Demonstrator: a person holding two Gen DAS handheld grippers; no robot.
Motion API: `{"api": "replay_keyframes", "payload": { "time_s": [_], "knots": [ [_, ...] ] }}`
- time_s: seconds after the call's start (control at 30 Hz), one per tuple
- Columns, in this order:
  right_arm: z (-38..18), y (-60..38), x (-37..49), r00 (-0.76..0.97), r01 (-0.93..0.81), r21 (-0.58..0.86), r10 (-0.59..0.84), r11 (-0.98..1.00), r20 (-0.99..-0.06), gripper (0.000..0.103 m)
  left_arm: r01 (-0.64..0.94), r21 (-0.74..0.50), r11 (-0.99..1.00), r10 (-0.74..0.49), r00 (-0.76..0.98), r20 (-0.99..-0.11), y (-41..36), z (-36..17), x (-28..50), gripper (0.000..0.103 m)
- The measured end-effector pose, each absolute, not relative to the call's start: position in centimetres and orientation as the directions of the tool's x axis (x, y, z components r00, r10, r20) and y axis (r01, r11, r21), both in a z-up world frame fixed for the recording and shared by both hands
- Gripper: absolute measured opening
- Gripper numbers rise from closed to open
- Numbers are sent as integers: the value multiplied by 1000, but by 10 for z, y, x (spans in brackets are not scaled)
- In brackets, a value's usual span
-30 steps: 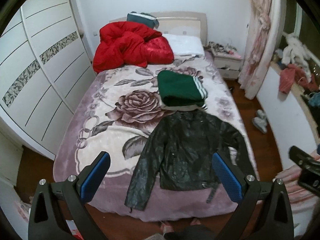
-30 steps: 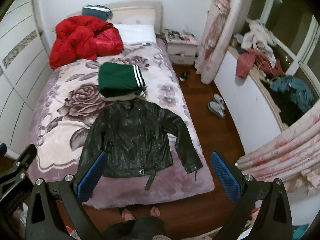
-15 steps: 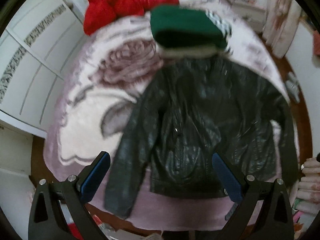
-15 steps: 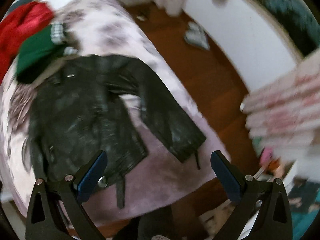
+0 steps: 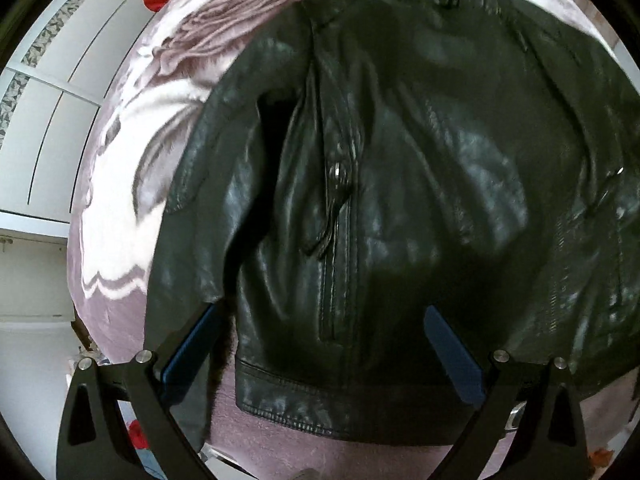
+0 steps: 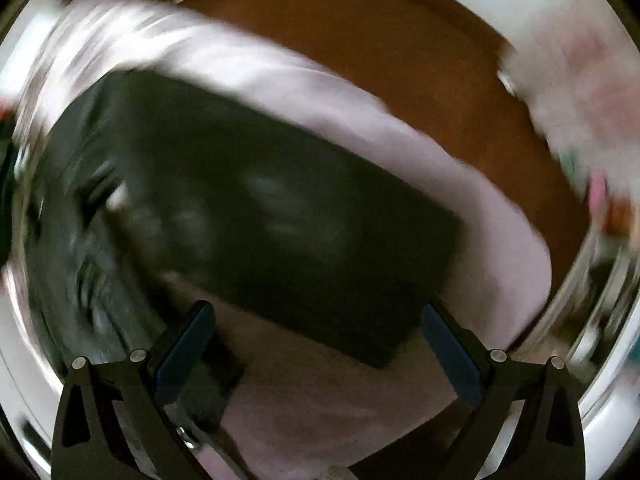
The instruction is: Fold large clothes
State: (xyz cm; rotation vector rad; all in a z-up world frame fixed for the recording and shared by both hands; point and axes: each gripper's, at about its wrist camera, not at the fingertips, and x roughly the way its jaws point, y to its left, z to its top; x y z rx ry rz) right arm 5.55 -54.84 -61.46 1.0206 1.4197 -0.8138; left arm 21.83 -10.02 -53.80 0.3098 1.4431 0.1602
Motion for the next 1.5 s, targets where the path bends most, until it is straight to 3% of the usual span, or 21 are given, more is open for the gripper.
{"api": "replay_keyframes", "payload": {
  "time_s": [0.2, 0.33, 0.53, 0.6, 0.87, 1.0, 1.1, 1.2, 1.33, 1.47, 1.5],
  "knots": [
    [-660, -559, -9, 122, 983, 146, 194, 111, -973, 103, 135, 323, 937, 305, 141, -942, -104, -548, 218, 103],
    [-663, -552, -1, 192, 975, 204, 134, 89, -972, 103, 131, 332, 934, 312, 154, -937, -102, -548, 228, 103],
    [-647, -523, -5, 165, 980, 171, 61, 100, -984, 75, 113, 367, 923, 339, 210, -917, -90, -547, 248, 103],
    [-632, -514, -11, 204, 974, 209, 66, 88, -977, 70, 117, 376, 919, 345, 222, -912, -88, -548, 253, 103],
    [-655, -542, 4, 296, 947, 309, 130, 93, -946, 69, 130, 382, 915, 350, 215, -912, -81, -560, 256, 103],
    [-638, -535, -12, 270, 956, 278, 82, 99, -959, 15, 147, 388, 910, 355, 209, -911, -84, -565, 253, 103],
    [-632, -540, -37, 363, 929, 368, 120, 24, -924, 5, 159, 389, 907, 355, 205, -912, -85, -566, 251, 103],
    [-636, -541, -42, 439, 895, 446, 174, 0, -881, 6, 167, 386, 907, 349, 213, -913, -86, -565, 252, 103],
    [-665, -544, -38, 531, 844, 533, 237, -61, -814, 32, 176, 385, 906, 346, 214, -913, -87, -565, 256, 103],
    [-668, -538, -40, 588, 808, 579, 223, -110, -777, 38, 170, 373, 912, 337, 204, -919, -86, -564, 259, 103],
    [-666, -537, -43, 609, 792, 599, 221, -117, -761, 46, 172, 373, 912, 337, 205, -919, -87, -564, 259, 103]
  ]
}}
